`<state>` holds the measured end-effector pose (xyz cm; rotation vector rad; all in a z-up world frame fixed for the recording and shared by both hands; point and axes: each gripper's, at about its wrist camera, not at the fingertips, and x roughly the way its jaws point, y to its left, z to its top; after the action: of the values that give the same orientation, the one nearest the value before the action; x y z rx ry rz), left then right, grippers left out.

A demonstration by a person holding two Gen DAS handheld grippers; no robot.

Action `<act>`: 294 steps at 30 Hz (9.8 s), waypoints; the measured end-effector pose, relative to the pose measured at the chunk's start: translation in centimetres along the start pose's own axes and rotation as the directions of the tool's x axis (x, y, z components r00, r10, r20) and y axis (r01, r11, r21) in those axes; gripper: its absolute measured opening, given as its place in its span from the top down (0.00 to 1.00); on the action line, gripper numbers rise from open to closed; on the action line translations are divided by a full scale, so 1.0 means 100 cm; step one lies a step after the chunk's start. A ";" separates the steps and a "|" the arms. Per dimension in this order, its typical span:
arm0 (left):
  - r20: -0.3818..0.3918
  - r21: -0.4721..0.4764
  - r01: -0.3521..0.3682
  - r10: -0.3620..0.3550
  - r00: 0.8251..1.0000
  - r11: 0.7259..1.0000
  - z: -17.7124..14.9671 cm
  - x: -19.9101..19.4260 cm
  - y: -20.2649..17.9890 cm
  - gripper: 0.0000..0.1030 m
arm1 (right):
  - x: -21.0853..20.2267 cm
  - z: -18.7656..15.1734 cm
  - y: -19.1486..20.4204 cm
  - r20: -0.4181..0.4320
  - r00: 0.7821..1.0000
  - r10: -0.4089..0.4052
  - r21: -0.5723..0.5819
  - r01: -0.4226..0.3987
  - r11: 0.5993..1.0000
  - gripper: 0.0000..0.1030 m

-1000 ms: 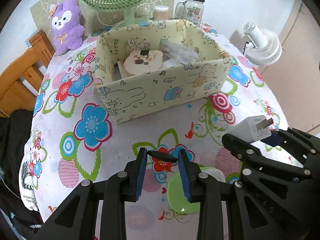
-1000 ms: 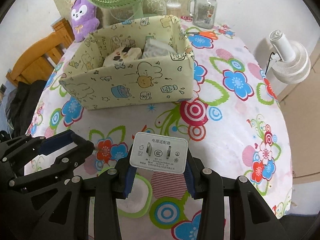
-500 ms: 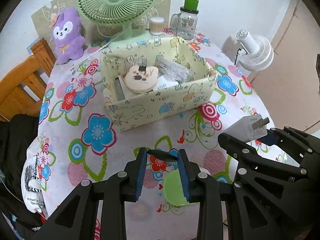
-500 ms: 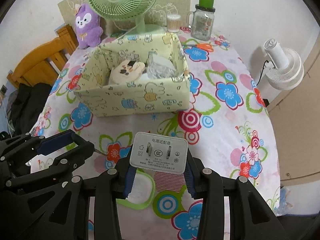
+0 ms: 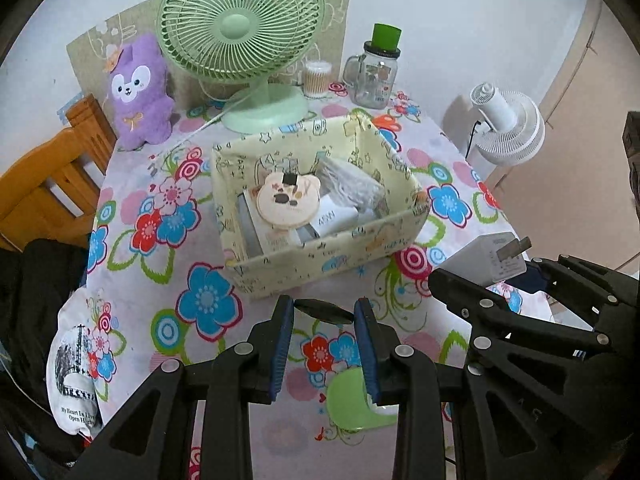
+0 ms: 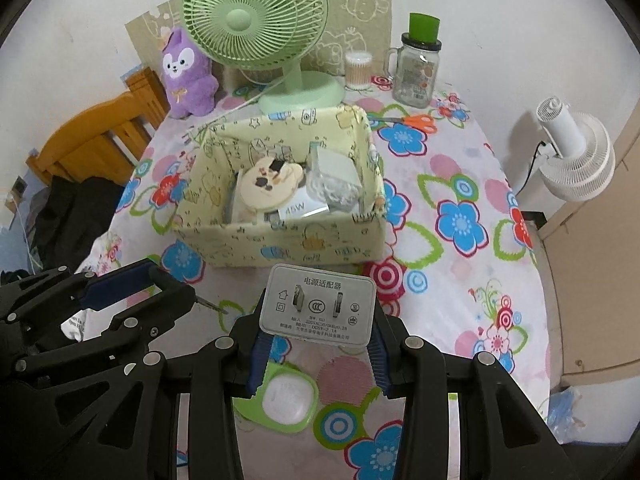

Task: Organize rigid objects
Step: 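Carry the key fob and white adapter over the fabric box with both tools, then lower the key fob and adapter into the box and open both grippers, then withdraw both open tools from the box toward the green-and-white item, then close the right gripper on the white puck atop the green lid, then grip the green lid with the left tool while the right lifts the white puck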

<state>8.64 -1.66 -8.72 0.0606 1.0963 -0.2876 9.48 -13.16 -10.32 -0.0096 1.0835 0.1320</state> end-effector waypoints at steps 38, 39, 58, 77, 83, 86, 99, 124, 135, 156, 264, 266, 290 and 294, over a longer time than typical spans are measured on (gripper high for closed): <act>-0.036 -0.043 -0.004 0.002 0.999 0.999 0.083 0.062 0.022 0.70 | 0.060 0.097 -0.030 -0.044 0.997 0.056 -0.023 -0.057 0.998 0.56; -0.042 -0.044 -0.004 0.002 0.999 0.999 0.084 0.065 0.022 0.70 | 0.062 0.099 -0.031 -0.045 0.997 0.057 -0.024 -0.058 0.998 0.56; -0.083 -0.039 -0.018 0.015 0.996 0.999 0.068 0.087 0.029 0.19 | 0.099 0.109 -0.029 -0.107 0.989 0.104 -0.056 -0.111 0.992 0.57; -0.119 -0.029 -0.047 0.043 0.992 0.998 0.060 0.087 0.026 0.08 | 0.110 0.093 -0.020 -0.177 0.980 0.095 -0.073 -0.109 0.991 0.56; -0.125 -0.040 -0.048 0.043 0.991 0.998 0.056 0.085 0.025 0.08 | 0.106 0.088 -0.020 -0.176 0.982 0.072 -0.069 -0.086 0.994 0.52; -0.128 -0.042 -0.049 0.044 0.991 0.998 0.055 0.083 0.024 0.08 | 0.101 0.087 -0.016 -0.157 0.986 0.052 -0.085 -0.066 0.994 0.38; -0.116 -0.060 -0.058 0.051 0.992 0.997 0.046 0.065 0.024 0.08 | 0.074 0.081 -0.012 -0.095 0.995 -0.019 -0.084 0.011 0.996 0.16; -0.031 -0.046 -0.039 0.038 0.999 0.998 0.032 0.018 0.014 0.08 | 0.020 0.061 -0.009 -0.002 0.999 -0.039 -0.056 0.039 0.998 0.12; 0.011 -0.019 -0.008 0.008 1.000 1.000 0.014 -0.004 0.012 0.08 | -0.003 0.042 -0.005 0.045 0.998 -0.039 -0.035 0.041 0.999 0.12; 0.043 0.032 -0.039 0.037 0.998 0.999 -0.033 -0.015 0.014 0.06 | -0.023 -0.012 0.009 0.119 0.992 -0.038 -0.016 0.040 0.999 0.12; -0.156 -0.067 -0.116 0.104 0.982 0.991 -0.112 0.114 -0.057 0.02 | 0.095 -0.103 -0.075 -0.159 0.987 -0.010 -0.144 -0.013 0.989 0.48; -0.155 -0.071 -0.129 0.117 0.981 0.989 -0.111 0.117 -0.061 0.00 | 0.096 -0.103 -0.076 -0.162 0.987 -0.007 -0.154 -0.019 0.988 0.48; -0.153 -0.108 -0.161 0.144 0.978 0.981 -0.104 0.116 -0.068 0.08 | 0.095 -0.103 -0.070 -0.169 0.985 0.028 -0.147 -0.054 0.988 0.48; -0.141 -0.104 -0.170 0.154 0.978 0.980 -0.104 0.109 -0.067 0.08 | 0.091 -0.101 -0.066 -0.165 0.986 0.034 -0.142 -0.057 0.988 0.48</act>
<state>2.50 -8.27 -22.45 0.0668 1.2303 -0.0738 5.50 -19.46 -23.45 -0.1298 1.2354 0.2557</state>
